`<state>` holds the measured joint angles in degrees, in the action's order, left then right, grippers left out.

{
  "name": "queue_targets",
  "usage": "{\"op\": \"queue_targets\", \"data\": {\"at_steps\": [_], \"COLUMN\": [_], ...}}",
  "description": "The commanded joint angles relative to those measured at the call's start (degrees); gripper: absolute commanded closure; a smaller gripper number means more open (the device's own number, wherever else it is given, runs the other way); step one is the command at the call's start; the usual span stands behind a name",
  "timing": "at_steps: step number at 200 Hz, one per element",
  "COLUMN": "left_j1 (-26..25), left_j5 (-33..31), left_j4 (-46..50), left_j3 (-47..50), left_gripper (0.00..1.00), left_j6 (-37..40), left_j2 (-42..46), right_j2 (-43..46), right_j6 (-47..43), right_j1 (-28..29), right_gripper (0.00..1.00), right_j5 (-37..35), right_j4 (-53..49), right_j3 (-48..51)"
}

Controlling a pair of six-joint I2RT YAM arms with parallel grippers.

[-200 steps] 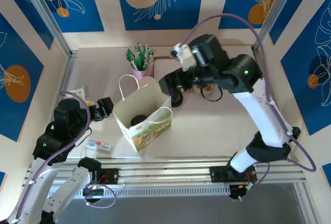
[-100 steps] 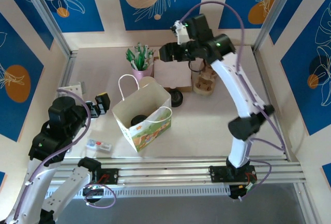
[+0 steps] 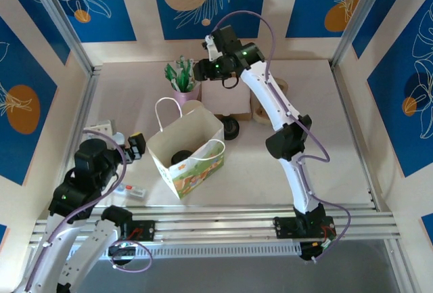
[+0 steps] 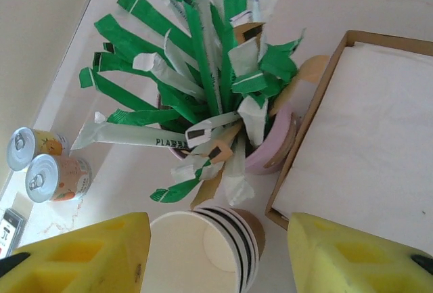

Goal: Pack the takeout coffee

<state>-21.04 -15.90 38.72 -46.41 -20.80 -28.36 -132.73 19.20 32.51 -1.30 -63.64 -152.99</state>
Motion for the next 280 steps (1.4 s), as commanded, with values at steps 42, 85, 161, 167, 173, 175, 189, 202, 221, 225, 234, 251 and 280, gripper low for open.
{"op": "queue_targets", "data": {"at_steps": [42, 85, 161, 167, 173, 175, 189, 202, 221, 225, 234, 251, 280], "left_j1": [-0.3, -0.3, -0.3, -0.3, -0.4, -0.3, -0.3, -0.3, -0.3, -0.4, -0.4, -0.4, -0.3], "left_j5": [1.1, 2.5, 3.5, 3.5, 3.5, 3.5, 3.5, 3.6, 3.6, 3.7, 3.7, 3.8, 3.9], "left_j4": [-2.2, -2.4, -3.0, -3.0, -3.0, -3.0, -3.1, -3.2, -3.1, -3.1, -3.2, -3.2, -3.2], "left_j3": [2.1, 2.4, 2.6, 2.6, 2.6, 2.6, 2.6, 2.6, 2.7, 2.6, 2.6, 2.6, 2.6], "left_gripper": [0.0, 0.0, 0.0, 0.0, 0.0, 0.0, 0.0, 0.0, 0.0, 0.0, 0.0, 0.0, 0.0], "left_j6": [-1.4, -1.0, 0.0, 0.0, 0.1, 0.1, 0.1, 0.1, 0.3, 0.3, 0.3, 0.3, 0.3], "left_j2": [0.4, -0.2, -1.3, -1.3, -1.3, -1.3, -1.3, -1.3, -1.3, -1.3, -1.3, -1.4, -1.6], "right_j2": [-4.4, -6.6, -6.8, -6.8, -6.8, -6.8, -6.4, -5.6, -4.5, -4.4, -4.0, -3.4, -2.1], "right_j6": [-1.4, -0.6, 0.0, 0.2, 0.2, 0.2, 0.2, -0.2, -0.4, -0.4, -0.4, -0.3, -0.3], "right_j1": [1.0, 0.9, 1.7, 1.7, 1.8, 1.8, 2.1, 2.5, 3.0, 3.0, 3.1, 3.0, 3.0], "right_gripper": [0.5, 0.59, 0.83, 0.87, 0.93, 0.95, 1.0, 1.0, 1.0, 1.0, 1.0, 1.0, 1.0], "right_j5": [1.3, 1.9, 2.1, 2.0, 2.1, 2.1, 1.9, 1.2, 0.3, 0.2, 0.2, 0.2, -0.2], "right_j4": [5.2, 6.7, 8.2, 8.1, 7.6, 7.5, 7.0, 6.9, 6.4, 6.3, 6.0, 5.3, 4.3], "right_j3": [-0.6, -1.5, -3.2, -3.5, -4.0, -4.2, -4.8, -4.8, -4.6, -4.6, -4.6, -4.6, -4.6]}}
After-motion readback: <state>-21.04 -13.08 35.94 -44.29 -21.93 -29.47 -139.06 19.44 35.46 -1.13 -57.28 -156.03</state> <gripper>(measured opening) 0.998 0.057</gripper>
